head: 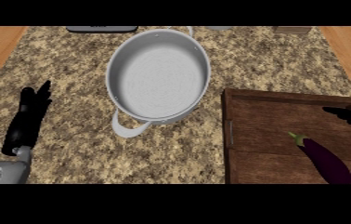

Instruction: Pick the eggplant from the tray and place it in the pot

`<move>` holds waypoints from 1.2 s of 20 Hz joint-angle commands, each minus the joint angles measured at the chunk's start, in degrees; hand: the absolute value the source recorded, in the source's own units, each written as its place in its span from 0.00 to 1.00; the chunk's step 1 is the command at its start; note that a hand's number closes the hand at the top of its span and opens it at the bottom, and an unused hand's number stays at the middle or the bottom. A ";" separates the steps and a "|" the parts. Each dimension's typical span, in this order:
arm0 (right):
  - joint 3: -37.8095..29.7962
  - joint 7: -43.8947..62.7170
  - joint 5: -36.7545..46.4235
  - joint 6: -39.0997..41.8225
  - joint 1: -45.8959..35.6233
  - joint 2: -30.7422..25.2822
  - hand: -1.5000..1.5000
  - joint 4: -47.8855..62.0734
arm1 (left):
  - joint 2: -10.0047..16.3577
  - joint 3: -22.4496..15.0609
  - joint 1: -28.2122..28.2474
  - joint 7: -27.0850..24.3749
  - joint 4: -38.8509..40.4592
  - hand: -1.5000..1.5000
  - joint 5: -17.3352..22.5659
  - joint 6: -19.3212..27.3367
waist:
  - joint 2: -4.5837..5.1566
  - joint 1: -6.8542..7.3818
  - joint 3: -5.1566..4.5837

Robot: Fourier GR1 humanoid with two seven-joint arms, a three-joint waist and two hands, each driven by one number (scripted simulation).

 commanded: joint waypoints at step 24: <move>-1.12 -11.18 28.43 4.90 -4.35 18.73 0.00 14.02 | -5.40 9.19 -0.03 -2.12 1.67 0.50 -6.19 -7.52 | 0.02 -0.04 0.00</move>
